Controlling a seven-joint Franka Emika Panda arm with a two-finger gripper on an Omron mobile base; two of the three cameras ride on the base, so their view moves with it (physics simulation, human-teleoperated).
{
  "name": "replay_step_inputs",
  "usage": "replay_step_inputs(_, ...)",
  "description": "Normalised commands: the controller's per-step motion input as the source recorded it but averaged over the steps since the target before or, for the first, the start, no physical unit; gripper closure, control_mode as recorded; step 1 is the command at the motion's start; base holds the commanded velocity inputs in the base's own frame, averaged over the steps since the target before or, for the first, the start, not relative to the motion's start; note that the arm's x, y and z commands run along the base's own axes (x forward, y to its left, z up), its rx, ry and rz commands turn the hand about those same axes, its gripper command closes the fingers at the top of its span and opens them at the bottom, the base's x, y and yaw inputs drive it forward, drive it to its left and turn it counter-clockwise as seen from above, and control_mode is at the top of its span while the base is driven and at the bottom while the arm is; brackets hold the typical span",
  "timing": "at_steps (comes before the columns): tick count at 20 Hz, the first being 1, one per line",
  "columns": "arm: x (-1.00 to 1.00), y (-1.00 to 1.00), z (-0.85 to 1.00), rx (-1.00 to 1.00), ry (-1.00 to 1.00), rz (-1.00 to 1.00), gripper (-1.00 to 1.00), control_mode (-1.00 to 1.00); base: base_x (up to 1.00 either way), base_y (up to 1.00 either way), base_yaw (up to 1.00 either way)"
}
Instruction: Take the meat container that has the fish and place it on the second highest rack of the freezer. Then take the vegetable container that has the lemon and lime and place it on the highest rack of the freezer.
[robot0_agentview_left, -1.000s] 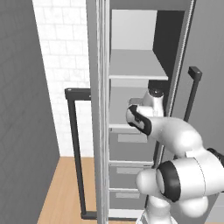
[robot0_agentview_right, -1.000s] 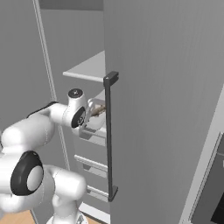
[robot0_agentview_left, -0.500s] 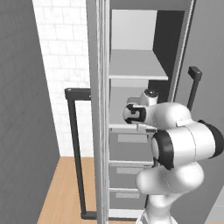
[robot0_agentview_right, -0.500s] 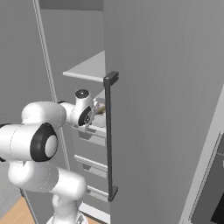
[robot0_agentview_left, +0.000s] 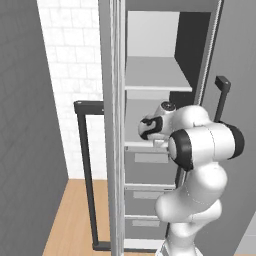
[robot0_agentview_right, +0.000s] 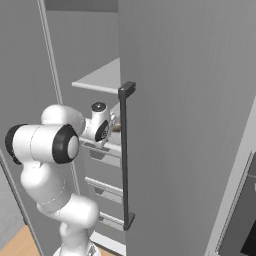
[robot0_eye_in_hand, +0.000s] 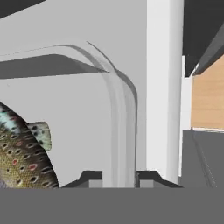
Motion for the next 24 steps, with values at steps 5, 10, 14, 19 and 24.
replay_step_inputs(5,0.43,0.00,-0.12,0.00,-0.02,0.00,1.00,-1.00,0.00,0.00,0.00)
replay_step_inputs(10,0.23,0.01,-0.19,-0.01,-0.13,0.00,-1.00,-1.00,0.00,0.00,0.00)
replay_step_inputs(14,0.11,0.02,-0.16,-0.01,-0.10,0.00,-1.00,-1.00,0.00,0.00,0.00)
replay_step_inputs(19,0.00,0.01,0.00,0.00,-0.07,0.00,-1.00,-1.00,0.00,0.00,0.00)
replay_step_inputs(24,-0.32,0.04,0.12,0.00,-0.01,-0.01,-1.00,-1.00,0.00,0.00,0.00)
